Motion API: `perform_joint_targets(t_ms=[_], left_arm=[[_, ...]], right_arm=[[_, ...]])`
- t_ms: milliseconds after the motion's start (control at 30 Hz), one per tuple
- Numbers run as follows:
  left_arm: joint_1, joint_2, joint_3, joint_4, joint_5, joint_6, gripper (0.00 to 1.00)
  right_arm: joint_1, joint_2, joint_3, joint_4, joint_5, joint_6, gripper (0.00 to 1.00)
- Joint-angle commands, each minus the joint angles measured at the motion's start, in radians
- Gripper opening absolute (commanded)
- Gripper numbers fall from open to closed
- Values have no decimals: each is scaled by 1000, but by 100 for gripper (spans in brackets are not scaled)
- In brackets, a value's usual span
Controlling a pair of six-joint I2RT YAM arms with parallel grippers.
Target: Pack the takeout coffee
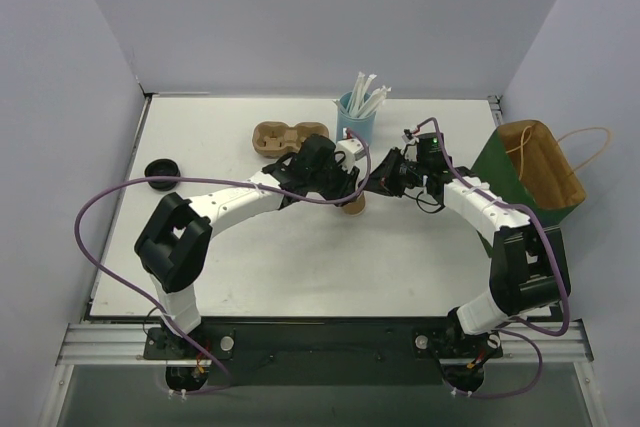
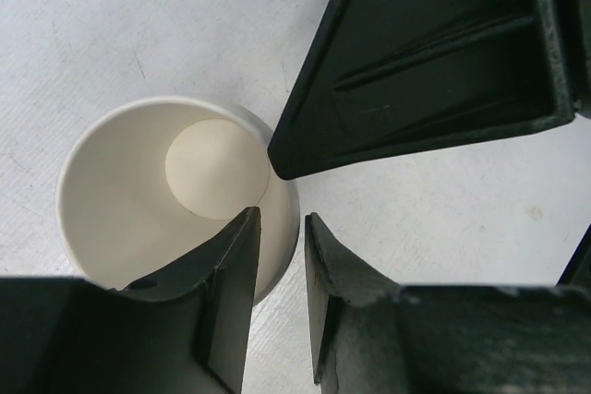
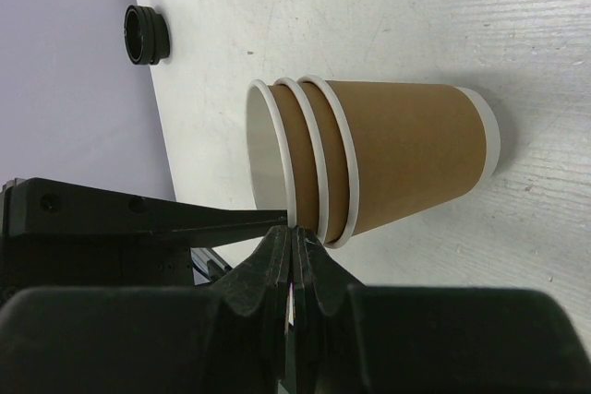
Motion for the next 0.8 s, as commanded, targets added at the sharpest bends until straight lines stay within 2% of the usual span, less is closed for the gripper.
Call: perform_joint_targets(t_ms=[0, 133, 333, 767], left_arm=[[3, -38, 20, 48, 36, -12, 36], [9, -44, 17, 60, 61, -23, 40], [16, -44, 22, 58, 70, -29, 40], [24, -36, 20, 74, 84, -43, 27]], right_arm=[[0, -5, 37, -7, -23, -15, 0], [-4, 9, 34, -8, -24, -21, 0], [-2, 9, 34, -5, -26, -21, 0], [-5, 10, 37, -8, -30, -23, 0]])
